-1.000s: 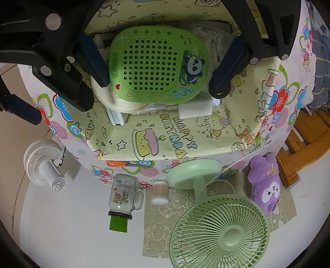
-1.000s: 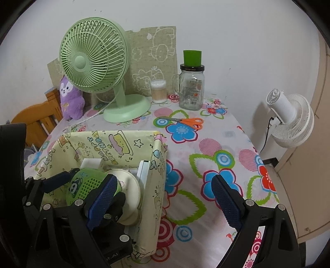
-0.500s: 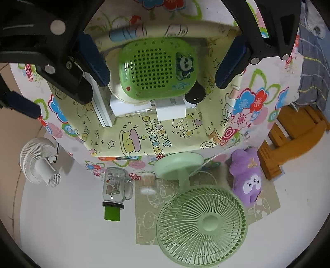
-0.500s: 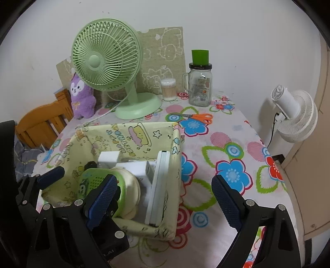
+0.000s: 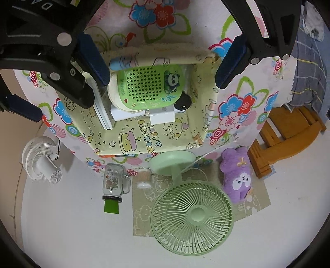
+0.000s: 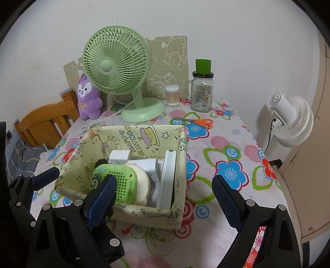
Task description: Organize rigid objects
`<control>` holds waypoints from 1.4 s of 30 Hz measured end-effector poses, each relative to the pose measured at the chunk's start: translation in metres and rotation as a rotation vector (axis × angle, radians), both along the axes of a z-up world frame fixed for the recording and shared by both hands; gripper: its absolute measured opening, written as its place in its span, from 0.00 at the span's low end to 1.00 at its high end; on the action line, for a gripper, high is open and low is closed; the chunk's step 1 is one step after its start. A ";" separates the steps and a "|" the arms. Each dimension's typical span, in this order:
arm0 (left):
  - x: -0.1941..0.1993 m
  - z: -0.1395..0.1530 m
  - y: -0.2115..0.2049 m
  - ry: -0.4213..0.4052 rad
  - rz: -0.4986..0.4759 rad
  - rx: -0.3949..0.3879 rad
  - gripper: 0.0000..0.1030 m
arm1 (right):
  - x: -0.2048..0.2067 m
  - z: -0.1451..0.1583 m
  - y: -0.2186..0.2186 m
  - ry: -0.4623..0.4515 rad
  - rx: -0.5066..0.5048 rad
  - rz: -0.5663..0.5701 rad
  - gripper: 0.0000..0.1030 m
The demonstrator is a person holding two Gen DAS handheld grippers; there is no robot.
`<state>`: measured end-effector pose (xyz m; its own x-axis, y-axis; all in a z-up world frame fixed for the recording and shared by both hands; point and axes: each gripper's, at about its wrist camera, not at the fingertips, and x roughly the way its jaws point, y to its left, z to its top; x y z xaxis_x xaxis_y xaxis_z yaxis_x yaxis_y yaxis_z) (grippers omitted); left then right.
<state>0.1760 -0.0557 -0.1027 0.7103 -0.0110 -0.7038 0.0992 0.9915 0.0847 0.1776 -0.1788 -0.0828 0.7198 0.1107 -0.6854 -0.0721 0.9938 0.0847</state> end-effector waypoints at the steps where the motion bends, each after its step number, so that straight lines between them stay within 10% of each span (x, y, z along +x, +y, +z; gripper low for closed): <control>1: -0.002 0.001 0.001 -0.002 0.002 0.000 1.00 | -0.001 0.000 0.000 -0.001 0.000 -0.002 0.92; 42: -0.134 0.059 0.022 -0.142 0.060 -0.084 1.00 | -0.123 0.060 -0.019 -0.163 -0.017 -0.031 0.96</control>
